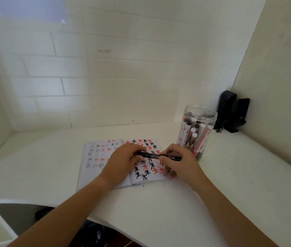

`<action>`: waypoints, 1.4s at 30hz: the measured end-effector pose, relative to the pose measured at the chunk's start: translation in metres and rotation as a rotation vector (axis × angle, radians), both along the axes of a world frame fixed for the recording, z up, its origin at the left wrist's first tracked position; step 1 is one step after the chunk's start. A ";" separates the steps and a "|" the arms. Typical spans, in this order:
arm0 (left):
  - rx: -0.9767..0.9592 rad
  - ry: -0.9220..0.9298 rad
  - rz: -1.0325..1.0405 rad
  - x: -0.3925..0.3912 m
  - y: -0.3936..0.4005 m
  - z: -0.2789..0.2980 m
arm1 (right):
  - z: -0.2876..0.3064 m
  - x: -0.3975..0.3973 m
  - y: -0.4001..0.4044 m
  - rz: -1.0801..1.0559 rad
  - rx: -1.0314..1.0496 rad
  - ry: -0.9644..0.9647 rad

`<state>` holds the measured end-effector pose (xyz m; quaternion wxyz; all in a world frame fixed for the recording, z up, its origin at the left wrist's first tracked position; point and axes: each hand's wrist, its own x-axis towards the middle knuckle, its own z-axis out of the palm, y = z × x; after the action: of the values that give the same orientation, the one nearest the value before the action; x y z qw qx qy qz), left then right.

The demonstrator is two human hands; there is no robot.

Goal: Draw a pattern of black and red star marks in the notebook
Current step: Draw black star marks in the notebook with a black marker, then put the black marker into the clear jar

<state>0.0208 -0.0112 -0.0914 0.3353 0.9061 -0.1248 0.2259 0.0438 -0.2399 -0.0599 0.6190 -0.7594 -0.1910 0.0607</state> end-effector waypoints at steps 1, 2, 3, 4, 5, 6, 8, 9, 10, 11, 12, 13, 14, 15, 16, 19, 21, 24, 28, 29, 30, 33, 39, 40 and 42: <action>0.006 0.009 -0.004 0.000 0.000 0.000 | -0.002 -0.001 0.000 -0.004 -0.064 -0.054; 0.024 0.016 -0.013 0.001 0.001 0.000 | -0.005 -0.001 0.001 -0.011 -0.114 -0.108; 0.047 0.014 -0.023 0.001 0.001 0.001 | -0.008 -0.001 0.002 -0.019 -0.158 -0.161; 0.068 0.007 -0.031 0.001 0.001 0.001 | -0.011 0.000 0.003 -0.027 -0.193 -0.208; 0.085 -0.007 -0.039 0.001 0.000 0.001 | -0.012 0.001 0.003 -0.036 -0.221 -0.242; 0.098 -0.022 -0.046 0.001 0.000 0.000 | -0.014 0.002 0.002 -0.041 -0.227 -0.254; 0.125 -0.049 -0.058 0.001 -0.001 -0.002 | -0.014 0.004 0.001 -0.032 -0.208 -0.225; 0.136 -0.063 -0.062 0.000 -0.001 -0.002 | -0.014 0.004 0.001 -0.030 -0.200 -0.210; 0.141 -0.074 -0.064 0.000 0.000 -0.003 | -0.015 0.004 0.001 -0.033 -0.192 -0.199; 0.141 -0.085 -0.064 0.000 0.000 -0.003 | -0.015 0.003 0.003 -0.037 -0.184 -0.187; 0.139 -0.094 -0.061 0.000 0.000 -0.003 | -0.015 0.002 0.005 -0.040 -0.169 -0.169; 0.138 -0.101 -0.061 0.001 0.001 -0.003 | -0.015 0.001 0.006 -0.044 -0.152 -0.145; 0.140 -0.102 -0.063 0.001 0.001 -0.003 | -0.015 0.000 0.007 -0.047 -0.139 -0.117; 0.147 -0.098 -0.068 0.001 0.001 -0.003 | -0.014 -0.001 0.007 -0.044 -0.131 -0.091; 0.155 -0.095 -0.076 0.001 0.000 -0.003 | -0.013 -0.002 0.006 -0.040 -0.129 -0.067; 0.160 -0.085 -0.089 0.001 -0.001 -0.003 | -0.009 -0.007 0.006 -0.032 -0.123 -0.028; 0.128 -0.072 -0.070 0.002 0.001 -0.003 | -0.008 -0.009 0.011 -0.044 -0.102 -0.054; 0.155 -0.096 0.013 0.005 0.001 -0.005 | -0.001 -0.009 0.016 -0.093 -0.025 -0.111; 0.313 0.043 0.180 0.004 -0.006 -0.012 | 0.015 -0.012 0.017 -0.157 0.100 -0.305; 0.316 0.105 0.208 0.003 -0.007 -0.012 | 0.021 -0.014 0.016 -0.185 0.107 -0.394; 0.317 0.160 0.222 0.002 -0.008 -0.011 | 0.029 -0.015 0.014 -0.226 0.118 -0.486; 0.336 0.252 0.201 0.003 -0.007 -0.008 | 0.067 -0.012 -0.001 -0.402 0.132 -0.797; 0.401 0.249 0.205 0.004 -0.004 -0.011 | 0.122 0.036 -0.037 -0.719 -0.165 -1.032; 0.408 0.250 0.207 0.003 -0.004 -0.011 | 0.123 0.048 -0.040 -0.724 -0.265 -0.992; 0.411 0.261 0.205 0.002 -0.005 -0.009 | 0.121 0.065 -0.044 -0.682 -0.495 -0.904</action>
<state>0.0229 -0.0166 -0.1001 0.1331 0.9845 -0.0313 0.1096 0.1091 -0.2843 0.0607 0.2669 -0.8492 -0.1613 -0.4260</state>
